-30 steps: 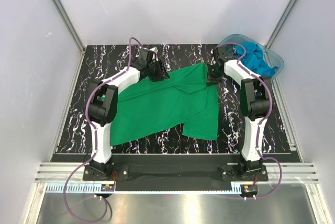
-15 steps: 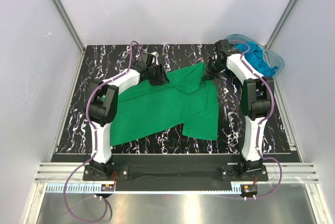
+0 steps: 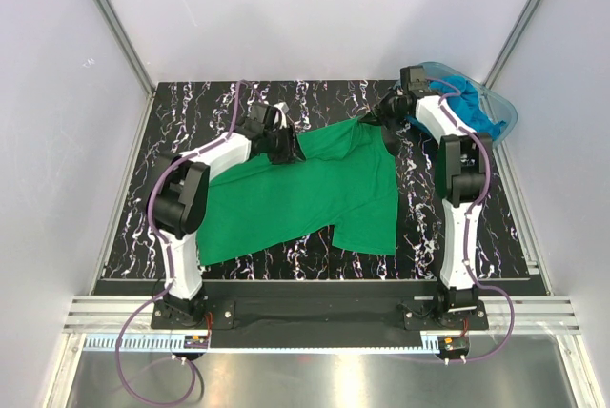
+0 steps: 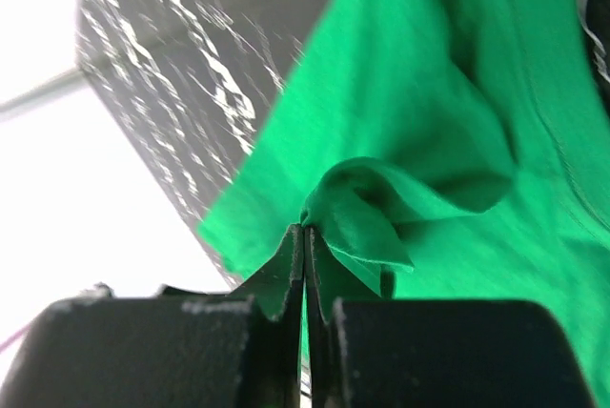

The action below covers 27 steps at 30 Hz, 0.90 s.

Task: Fold and stack the t-shirts
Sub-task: Fold the tshirt

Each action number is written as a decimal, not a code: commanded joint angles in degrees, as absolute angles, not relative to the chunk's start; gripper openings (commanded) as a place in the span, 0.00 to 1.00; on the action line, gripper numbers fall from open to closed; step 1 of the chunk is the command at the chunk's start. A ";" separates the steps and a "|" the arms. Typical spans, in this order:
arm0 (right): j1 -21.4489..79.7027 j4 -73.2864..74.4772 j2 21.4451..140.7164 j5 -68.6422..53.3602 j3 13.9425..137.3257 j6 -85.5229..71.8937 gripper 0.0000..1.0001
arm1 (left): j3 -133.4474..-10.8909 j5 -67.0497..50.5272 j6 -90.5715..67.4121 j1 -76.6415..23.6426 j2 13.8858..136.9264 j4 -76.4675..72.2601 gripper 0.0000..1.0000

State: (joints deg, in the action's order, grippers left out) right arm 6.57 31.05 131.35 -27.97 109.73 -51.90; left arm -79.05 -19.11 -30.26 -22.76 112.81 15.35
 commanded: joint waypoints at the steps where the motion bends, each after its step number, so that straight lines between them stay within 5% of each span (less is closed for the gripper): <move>1: 6.15 26.11 133.50 -28.38 113.29 -58.00 0.02 | -77.52 -19.07 -29.00 -22.85 109.42 13.88 0.44; 11: 6.06 25.75 142.19 -29.09 123.89 -57.23 0.12 | -75.24 -19.60 -28.39 -22.94 108.37 13.80 0.43; 17: 6.06 41.90 143.36 -27.17 135.70 -40.39 0.45 | -75.24 -19.34 -27.42 -22.94 106.88 15.20 0.43; 27: 11.33 36.67 116.56 -18.55 98.65 -26.19 0.52 | -73.92 -19.95 -28.30 -22.94 104.51 16.35 0.43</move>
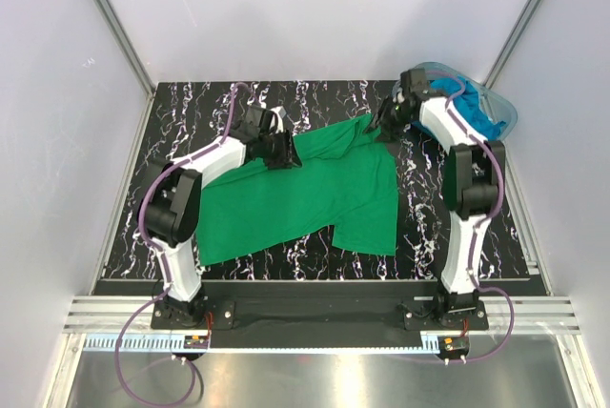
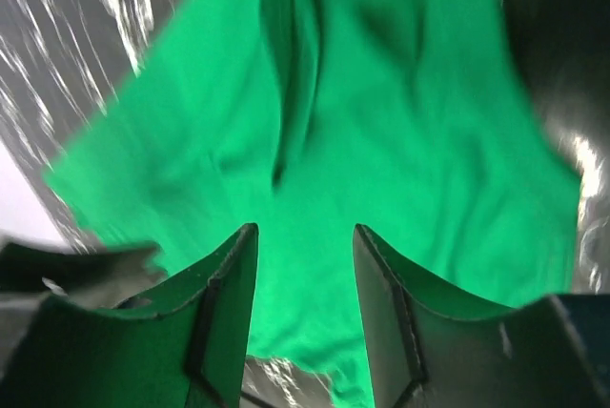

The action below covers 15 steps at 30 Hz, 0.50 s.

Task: Fold and stack the t-shirts
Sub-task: Fold the tshirt

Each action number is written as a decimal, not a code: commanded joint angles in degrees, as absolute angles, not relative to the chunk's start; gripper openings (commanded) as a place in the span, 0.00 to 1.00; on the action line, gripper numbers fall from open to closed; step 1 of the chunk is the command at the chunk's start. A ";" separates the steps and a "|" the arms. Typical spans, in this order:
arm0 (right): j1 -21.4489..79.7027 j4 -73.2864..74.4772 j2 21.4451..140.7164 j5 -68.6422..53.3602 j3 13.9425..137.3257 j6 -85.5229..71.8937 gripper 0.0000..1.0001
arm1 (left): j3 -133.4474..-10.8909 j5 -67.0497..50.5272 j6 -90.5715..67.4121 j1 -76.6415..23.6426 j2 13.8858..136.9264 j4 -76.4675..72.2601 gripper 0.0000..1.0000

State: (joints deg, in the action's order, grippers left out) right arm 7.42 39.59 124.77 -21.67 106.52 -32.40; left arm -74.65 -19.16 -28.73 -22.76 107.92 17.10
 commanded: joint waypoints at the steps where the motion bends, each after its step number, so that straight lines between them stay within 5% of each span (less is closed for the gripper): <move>1: 11.77 32.65 114.28 -19.07 95.92 -26.45 0.51 | -73.83 -20.04 -28.30 -22.94 104.33 16.35 0.43; 8: 16.43 27.25 117.42 -21.71 90.96 -27.33 0.13 | -72.86 -19.86 -28.39 -22.94 103.27 16.00 0.43; 15: 18.63 25.67 121.55 -18.55 91.93 -26.98 0.13 | -73.04 -19.95 -30.06 -22.85 102.74 15.82 0.43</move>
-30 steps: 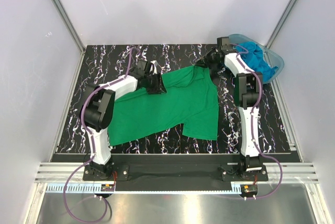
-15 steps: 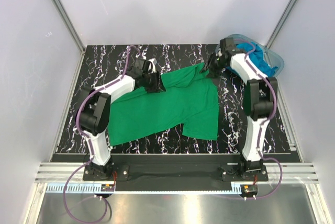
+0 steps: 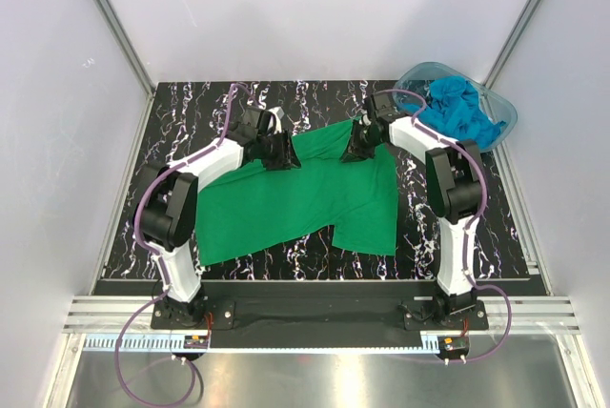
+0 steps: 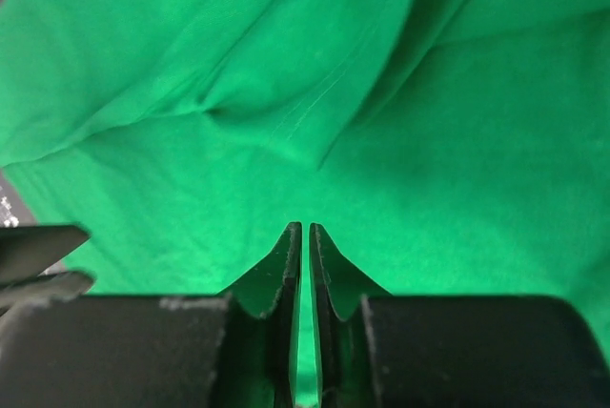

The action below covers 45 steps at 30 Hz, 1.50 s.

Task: Fold and stack the t-shirts
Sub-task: Fold the tshirt

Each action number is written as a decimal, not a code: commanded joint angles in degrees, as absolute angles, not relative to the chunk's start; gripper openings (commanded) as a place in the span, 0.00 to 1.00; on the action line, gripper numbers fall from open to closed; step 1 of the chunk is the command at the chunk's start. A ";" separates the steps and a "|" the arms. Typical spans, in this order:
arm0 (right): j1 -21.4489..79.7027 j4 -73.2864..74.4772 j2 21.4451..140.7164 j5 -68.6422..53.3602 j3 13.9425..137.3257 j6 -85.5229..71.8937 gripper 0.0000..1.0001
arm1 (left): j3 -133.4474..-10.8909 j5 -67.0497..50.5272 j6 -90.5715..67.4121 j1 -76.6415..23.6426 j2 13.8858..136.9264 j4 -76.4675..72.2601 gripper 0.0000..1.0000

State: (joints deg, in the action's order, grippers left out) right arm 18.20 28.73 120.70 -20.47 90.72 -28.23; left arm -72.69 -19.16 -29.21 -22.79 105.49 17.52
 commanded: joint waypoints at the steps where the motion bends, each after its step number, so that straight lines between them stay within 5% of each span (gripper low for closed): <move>1: 18.63 24.88 121.90 -18.28 91.76 -26.98 0.13 | -73.21 -20.13 -30.15 -22.85 102.66 15.65 0.43; 14: 19.25 22.33 125.68 -18.81 93.95 -26.81 0.28 | -72.69 -20.30 -29.53 -22.06 103.01 16.44 0.43; 45: 19.34 18.64 128.15 -20.92 98.00 -29.71 0.33 | -70.14 -22.67 -30.50 -20.21 102.57 15.74 0.43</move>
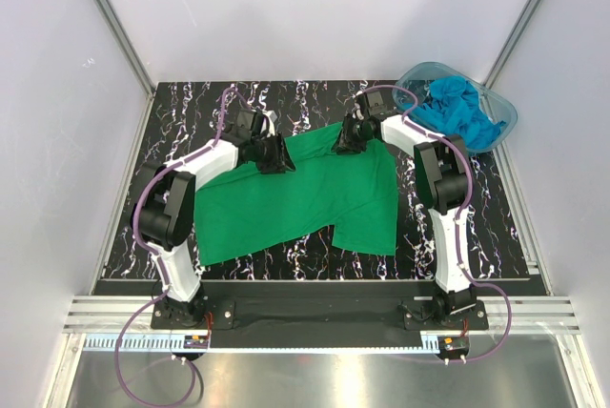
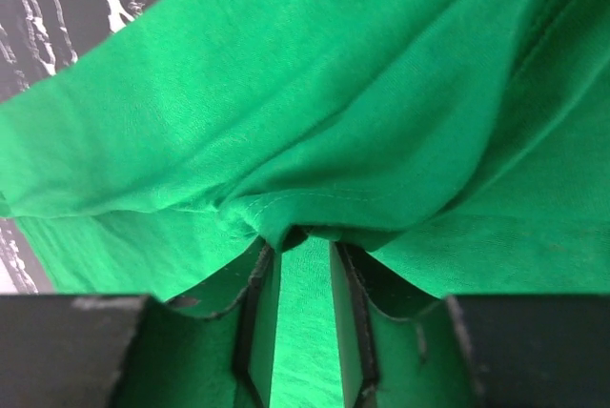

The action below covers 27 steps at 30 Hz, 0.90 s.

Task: Fold and stack the t-shirts
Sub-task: Fold the tshirt

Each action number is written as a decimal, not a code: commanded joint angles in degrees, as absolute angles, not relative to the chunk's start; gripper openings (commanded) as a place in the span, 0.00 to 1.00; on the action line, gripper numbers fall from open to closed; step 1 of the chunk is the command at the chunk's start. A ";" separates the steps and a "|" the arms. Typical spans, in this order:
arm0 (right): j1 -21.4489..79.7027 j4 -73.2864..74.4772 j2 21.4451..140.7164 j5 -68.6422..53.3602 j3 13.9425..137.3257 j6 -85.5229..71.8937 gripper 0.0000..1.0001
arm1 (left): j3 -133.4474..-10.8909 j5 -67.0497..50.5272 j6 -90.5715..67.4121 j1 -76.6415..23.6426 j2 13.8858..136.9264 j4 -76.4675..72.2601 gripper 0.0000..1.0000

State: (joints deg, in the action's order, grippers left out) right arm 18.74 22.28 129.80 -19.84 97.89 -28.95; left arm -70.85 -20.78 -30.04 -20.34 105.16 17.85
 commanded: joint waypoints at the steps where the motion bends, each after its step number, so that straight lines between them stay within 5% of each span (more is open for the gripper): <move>1: 19.25 18.81 128.49 -21.00 98.00 -30.14 0.35 | -70.14 -22.59 -30.59 -20.21 102.57 15.65 0.43; 7: 19.25 20.03 130.07 -21.18 99.74 -30.76 0.35 | -69.70 -22.68 -31.03 -20.21 102.83 15.03 0.43; 16: 19.25 22.23 127.72 -22.15 98.53 -32.42 0.18 | -69.52 -22.59 -31.38 -20.21 102.66 14.68 0.43; 21: 19.25 24.60 124.55 -24.25 96.51 -35.76 0.00 | -70.22 -22.68 -31.99 -20.21 103.18 14.33 0.43; 27: 19.25 26.28 122.26 -25.84 93.26 -40.95 0.00 | -70.93 -22.76 -32.34 -20.21 104.24 14.50 0.43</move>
State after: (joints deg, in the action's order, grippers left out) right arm 18.74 25.30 127.52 -23.59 94.56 -37.34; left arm -69.71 -21.28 -31.81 -20.34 105.16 16.73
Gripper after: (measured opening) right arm 0.011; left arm 0.433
